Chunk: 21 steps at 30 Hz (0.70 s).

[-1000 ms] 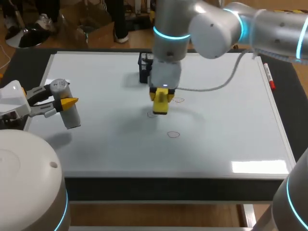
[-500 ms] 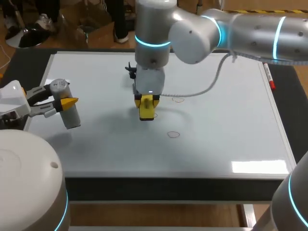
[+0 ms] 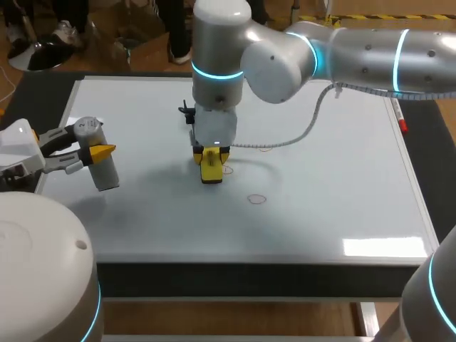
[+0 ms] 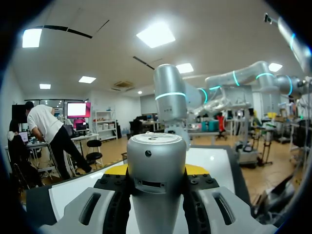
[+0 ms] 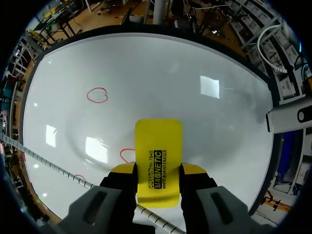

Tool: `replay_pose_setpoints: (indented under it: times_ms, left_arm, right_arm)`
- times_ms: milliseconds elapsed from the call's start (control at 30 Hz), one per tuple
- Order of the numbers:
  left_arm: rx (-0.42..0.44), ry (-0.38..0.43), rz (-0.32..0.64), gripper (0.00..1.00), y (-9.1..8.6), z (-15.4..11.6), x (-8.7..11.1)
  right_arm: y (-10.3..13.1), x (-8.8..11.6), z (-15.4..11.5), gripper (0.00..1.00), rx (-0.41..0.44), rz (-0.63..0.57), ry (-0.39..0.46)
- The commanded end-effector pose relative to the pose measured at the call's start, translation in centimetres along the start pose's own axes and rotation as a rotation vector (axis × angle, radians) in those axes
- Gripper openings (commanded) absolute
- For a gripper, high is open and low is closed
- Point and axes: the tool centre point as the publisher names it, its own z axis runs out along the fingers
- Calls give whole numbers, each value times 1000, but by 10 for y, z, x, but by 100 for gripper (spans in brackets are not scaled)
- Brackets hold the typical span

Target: Pick up the inspection probe, press it on each red-marked spot on the whiteboard one by one, put down the probe, pick up the eraser, and wipe off all the red marks.

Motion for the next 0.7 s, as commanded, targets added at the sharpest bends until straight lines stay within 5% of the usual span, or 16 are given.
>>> replay_pose_setpoints:
  times_ms: [33, 700]
  left_arm:
    - [0, -2, 1, 0, -1, 0, 0]
    - [0, -2, 1, 0, -1, 0, 0]
  right_arm:
    - [-2, 3, 4, 0, -2, -2, -4]
    - [-5, 34, 12, 0, -30, 83, 30]
